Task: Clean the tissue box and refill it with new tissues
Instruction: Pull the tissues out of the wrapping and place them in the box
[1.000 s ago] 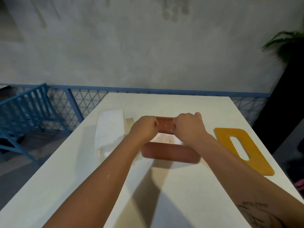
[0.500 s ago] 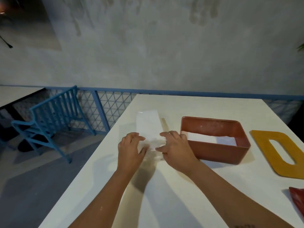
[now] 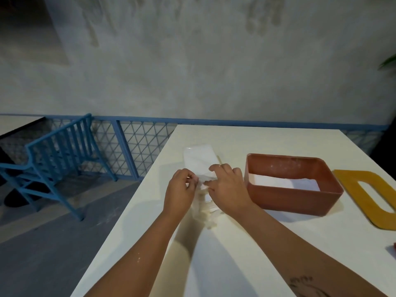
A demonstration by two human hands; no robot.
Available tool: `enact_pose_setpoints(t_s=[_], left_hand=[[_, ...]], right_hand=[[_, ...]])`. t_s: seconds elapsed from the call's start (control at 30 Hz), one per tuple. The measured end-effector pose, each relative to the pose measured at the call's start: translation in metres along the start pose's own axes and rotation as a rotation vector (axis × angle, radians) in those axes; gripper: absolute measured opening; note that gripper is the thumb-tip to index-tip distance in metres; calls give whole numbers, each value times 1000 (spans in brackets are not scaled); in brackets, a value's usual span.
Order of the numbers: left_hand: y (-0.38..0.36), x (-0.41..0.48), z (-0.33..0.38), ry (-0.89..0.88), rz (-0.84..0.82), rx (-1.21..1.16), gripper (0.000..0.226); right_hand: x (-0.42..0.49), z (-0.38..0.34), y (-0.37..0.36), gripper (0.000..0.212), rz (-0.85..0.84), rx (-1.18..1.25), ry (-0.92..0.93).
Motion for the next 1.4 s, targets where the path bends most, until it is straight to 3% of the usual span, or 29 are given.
enact_pose_setpoints(t_s=[0.13,0.3,0.63,0.73,0.83,0.97,1.07,1.2,1.3,1.4], left_hand=[[-2,-6,-4,-22,12,-40,2],[-14,-13,-16,-2,-88,152,60],[-19,-12,-31,-31,-91,271,60],[-18,-13,-27,-46,-89,253,53],[-17,-20,-17,-66,-103,236,56],[-20,-30,-10,-21,-183,287,74],[-24,-27,-19,47,-205,456,75],[-28,-30,-19,92,-189,478,67],[-27,-39,-7,77,-117,432,87],[-33,-53,22,-112,-21,421,91]], right_hand=[[4,-4,-11,21,-38,-53,5],[0,-5,-18,24,-13,53,-5],[-51,-1,-4,13,197,282,65],[-59,3,1,13,234,192,39],[-51,2,-5,35,100,1,30],[-47,-3,-3,23,103,-106,33],[-58,-1,10,28,224,-8,37],[-76,13,39,30,297,201,-15],[-84,35,58,32,219,433,-41],[-94,62,71,27,71,593,-119]])
Point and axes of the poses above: each hand's wrist, its own x-axis towards the middle knuckle, its own y-axis out of the back of the hand, z = x × y, the point moved 5 cm from there along x, towards the middle knuckle, and after that the axes turned 13 degrees about -x, right-handed, at the moved point
